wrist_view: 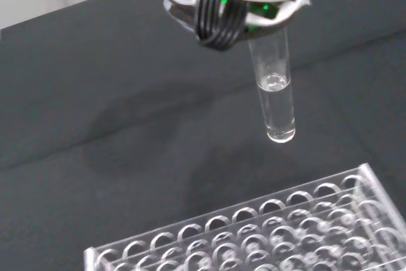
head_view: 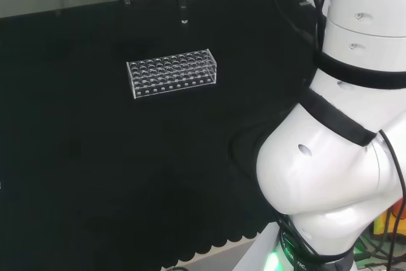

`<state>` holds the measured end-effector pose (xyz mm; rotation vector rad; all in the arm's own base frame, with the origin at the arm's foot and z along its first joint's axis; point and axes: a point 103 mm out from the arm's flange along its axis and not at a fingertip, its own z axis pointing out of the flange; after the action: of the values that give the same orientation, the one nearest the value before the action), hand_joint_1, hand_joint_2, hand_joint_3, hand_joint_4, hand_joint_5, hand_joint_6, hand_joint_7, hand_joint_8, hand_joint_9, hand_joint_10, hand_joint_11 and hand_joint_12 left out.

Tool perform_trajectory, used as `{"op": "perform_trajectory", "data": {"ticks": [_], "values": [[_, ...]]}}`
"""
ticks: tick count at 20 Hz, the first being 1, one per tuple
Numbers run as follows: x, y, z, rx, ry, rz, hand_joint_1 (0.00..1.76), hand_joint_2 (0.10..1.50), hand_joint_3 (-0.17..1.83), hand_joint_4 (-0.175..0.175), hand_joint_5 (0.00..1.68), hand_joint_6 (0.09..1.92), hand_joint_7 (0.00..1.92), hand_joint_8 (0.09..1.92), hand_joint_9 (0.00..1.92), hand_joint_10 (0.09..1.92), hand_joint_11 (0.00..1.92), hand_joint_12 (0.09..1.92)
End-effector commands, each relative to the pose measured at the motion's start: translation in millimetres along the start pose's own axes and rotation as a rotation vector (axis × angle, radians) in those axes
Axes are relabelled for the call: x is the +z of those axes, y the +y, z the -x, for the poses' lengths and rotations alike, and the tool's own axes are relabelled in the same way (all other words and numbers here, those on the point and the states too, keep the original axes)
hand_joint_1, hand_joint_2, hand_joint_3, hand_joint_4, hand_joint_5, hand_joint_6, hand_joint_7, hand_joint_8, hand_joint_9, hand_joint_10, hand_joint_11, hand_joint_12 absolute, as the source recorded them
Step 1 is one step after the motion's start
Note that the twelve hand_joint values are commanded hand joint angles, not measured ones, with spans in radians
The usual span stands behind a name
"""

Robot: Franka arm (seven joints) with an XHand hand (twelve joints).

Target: Put the test tube back in the rack.

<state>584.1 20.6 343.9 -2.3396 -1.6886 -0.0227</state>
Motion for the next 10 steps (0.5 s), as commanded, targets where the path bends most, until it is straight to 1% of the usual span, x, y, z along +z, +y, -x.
{"op": "perform_trajectory", "data": {"ticks": [1,5,10], "values": [[14.0,-17.6,-32.7,-0.076,0.040,-0.041,1.33,0.70,0.55,-0.175,1.36,0.17,1.38,0.70,1.59,0.60,1.23,0.91],[24.7,-27.6,-47.3,-0.110,0.072,-0.077,1.33,0.70,0.55,-0.175,1.36,0.17,1.38,0.70,1.59,0.60,1.23,0.91],[38.3,-34.7,-63.0,-0.152,0.080,-0.109,1.33,0.70,0.55,-0.175,1.36,0.17,1.38,0.70,1.59,0.59,1.23,0.91]]}}
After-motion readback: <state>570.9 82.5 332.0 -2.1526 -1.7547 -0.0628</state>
